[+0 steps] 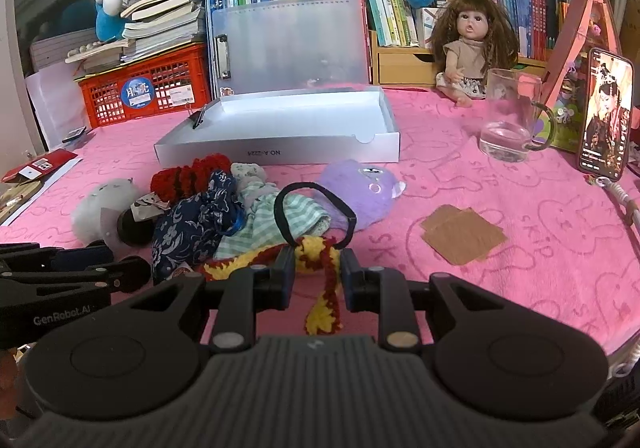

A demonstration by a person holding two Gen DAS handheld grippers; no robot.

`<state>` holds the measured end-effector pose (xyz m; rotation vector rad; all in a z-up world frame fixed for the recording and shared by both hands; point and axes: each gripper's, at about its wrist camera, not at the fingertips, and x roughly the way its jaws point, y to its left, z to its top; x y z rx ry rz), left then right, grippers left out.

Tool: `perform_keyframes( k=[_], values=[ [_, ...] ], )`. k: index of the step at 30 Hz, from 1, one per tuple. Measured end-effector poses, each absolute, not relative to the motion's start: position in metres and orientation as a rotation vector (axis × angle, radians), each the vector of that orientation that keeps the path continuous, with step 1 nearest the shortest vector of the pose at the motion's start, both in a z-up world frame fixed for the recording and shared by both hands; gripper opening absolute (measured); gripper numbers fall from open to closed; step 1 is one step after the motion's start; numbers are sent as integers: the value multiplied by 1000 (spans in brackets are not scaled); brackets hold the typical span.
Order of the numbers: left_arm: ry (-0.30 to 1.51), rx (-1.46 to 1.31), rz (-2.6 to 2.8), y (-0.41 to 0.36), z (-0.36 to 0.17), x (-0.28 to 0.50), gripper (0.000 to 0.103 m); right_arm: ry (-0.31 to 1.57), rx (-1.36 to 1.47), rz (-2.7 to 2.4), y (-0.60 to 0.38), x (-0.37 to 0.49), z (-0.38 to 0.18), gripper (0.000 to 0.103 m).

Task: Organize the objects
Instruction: 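Close the right tool on the crocheted strap while the left tool closes on the black lid, then carry the strap in the right tool and the lid in the left tool over the white box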

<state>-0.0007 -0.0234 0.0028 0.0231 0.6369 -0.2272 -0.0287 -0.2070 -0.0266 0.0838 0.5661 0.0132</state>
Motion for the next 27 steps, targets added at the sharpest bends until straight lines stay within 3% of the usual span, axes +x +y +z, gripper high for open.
perform_keyframes(
  k=[6,8,27],
  values=[
    [644,18,-229,-22,0,1,40,566,81,16,-206,-29,-27,28],
    [646,13,-224,-21,0,1,30,565,80,16,-206,-29,-27,28],
    [566,-10,-252,-19,44,0,30,509,65,18,-205,-31,-7,28]
  ],
)
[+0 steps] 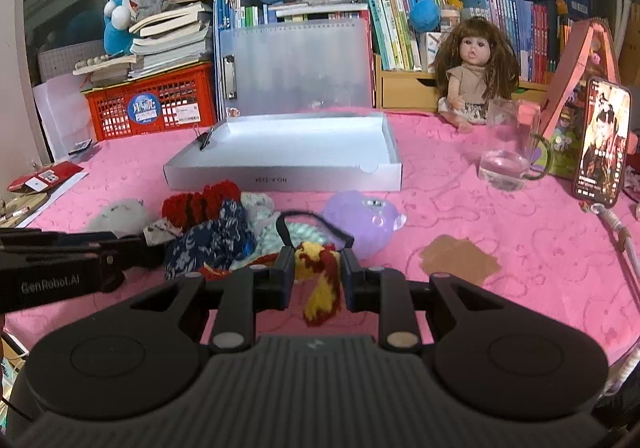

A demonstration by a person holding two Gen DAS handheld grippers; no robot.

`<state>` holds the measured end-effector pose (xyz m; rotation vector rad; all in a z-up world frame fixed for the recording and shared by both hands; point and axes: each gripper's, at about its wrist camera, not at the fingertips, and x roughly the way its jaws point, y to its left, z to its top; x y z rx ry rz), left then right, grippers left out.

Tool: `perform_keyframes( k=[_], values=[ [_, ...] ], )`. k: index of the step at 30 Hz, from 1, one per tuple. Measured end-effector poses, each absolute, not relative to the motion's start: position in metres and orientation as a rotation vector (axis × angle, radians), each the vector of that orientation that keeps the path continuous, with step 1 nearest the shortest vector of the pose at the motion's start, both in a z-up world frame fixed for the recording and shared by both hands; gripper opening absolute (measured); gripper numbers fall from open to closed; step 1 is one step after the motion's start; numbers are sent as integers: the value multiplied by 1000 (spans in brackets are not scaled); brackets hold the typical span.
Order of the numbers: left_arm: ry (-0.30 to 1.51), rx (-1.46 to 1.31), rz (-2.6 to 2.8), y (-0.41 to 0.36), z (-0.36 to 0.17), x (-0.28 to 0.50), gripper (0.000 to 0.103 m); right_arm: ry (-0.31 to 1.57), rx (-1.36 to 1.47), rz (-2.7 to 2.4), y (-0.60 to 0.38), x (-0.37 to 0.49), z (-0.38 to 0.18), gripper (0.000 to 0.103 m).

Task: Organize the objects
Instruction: 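Carry the strap in the right tool and the lid in the left tool over the white box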

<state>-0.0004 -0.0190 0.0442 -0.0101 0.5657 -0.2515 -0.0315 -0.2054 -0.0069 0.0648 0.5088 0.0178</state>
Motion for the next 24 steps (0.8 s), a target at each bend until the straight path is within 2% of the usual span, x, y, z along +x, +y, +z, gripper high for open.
perform_keyframes(
  k=[24],
  values=[
    [562,-25,-265,-20,62,40,30,434,82,12,-217,-8,20,27]
  ],
)
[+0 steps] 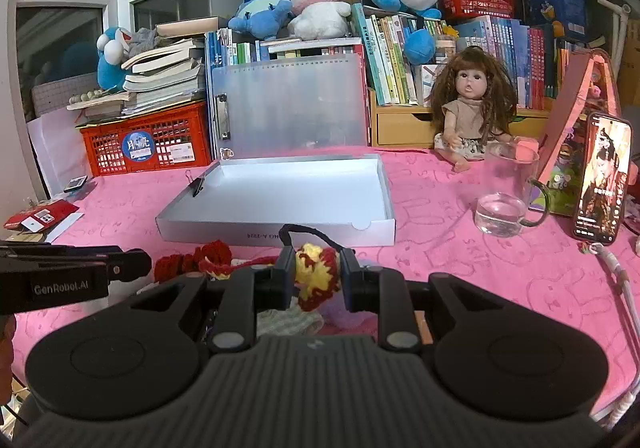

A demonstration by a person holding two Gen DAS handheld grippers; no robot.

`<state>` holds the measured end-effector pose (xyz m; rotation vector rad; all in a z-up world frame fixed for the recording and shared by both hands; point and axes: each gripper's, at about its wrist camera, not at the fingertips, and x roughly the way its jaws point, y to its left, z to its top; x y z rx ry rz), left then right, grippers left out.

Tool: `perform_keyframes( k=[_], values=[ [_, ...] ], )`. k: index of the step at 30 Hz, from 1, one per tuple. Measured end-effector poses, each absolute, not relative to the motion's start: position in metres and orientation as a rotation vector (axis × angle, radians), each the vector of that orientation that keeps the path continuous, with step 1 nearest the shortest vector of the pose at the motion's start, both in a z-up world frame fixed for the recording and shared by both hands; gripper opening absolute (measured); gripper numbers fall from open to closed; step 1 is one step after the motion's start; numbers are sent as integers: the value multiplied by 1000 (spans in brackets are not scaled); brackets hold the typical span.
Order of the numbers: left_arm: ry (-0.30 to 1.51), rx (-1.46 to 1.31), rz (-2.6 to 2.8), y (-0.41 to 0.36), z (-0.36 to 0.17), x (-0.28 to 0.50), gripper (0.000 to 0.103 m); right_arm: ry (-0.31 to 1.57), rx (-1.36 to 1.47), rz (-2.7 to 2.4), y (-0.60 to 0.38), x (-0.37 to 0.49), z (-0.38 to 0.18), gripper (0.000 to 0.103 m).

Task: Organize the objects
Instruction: 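Carry the strap in the right tool and the lid in the left tool over the white box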

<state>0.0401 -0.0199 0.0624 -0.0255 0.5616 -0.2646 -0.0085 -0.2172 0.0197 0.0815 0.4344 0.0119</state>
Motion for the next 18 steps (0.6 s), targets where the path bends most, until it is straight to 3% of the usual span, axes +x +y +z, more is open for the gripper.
perform_keyframes(
  k=[18],
  values=[
    [545,-30,-275,-24,80,97,30,407,75,36,-222,35,37,27]
  ],
)
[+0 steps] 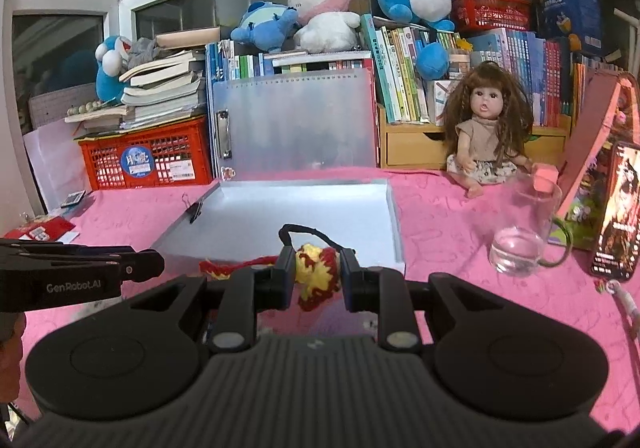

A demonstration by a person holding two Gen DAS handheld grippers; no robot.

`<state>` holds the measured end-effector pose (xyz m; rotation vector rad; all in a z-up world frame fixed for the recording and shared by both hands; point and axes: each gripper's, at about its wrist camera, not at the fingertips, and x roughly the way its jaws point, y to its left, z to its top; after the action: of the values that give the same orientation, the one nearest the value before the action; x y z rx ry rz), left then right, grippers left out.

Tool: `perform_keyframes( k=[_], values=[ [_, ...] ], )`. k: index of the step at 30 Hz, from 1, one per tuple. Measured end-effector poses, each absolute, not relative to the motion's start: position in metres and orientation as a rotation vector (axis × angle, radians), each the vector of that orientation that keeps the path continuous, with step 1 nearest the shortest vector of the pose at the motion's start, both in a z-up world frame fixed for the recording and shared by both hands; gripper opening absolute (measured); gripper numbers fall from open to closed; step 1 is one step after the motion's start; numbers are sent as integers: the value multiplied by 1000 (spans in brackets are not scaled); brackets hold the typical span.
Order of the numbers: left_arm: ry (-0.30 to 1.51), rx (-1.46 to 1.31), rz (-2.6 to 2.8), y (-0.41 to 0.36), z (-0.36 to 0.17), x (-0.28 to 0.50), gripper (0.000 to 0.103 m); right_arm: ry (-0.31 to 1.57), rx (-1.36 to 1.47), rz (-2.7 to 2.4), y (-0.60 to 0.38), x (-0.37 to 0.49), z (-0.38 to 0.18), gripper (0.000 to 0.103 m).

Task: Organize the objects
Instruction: 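Carry the strap in the right tool and the lid in the left tool over the white box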

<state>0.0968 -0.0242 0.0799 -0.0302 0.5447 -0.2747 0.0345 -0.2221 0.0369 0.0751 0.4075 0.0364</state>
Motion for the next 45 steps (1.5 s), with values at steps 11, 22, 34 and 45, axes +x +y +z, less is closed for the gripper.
perform_keyframes(
  k=[11,22,34,45],
  values=[
    [552,-76,-244,-13,95,163,30,412,88,58,-234,85,52,27],
    [610,-157,-223,-5,91,243,30,465,110,89,-243,152,63,27],
    [701,-208,-258,-27,57,329,30,610,201,101,-253,247,30,27],
    [756,-161,-201,-38,25,374,30,679,244,64,-266,287,-7,27]
  ],
)
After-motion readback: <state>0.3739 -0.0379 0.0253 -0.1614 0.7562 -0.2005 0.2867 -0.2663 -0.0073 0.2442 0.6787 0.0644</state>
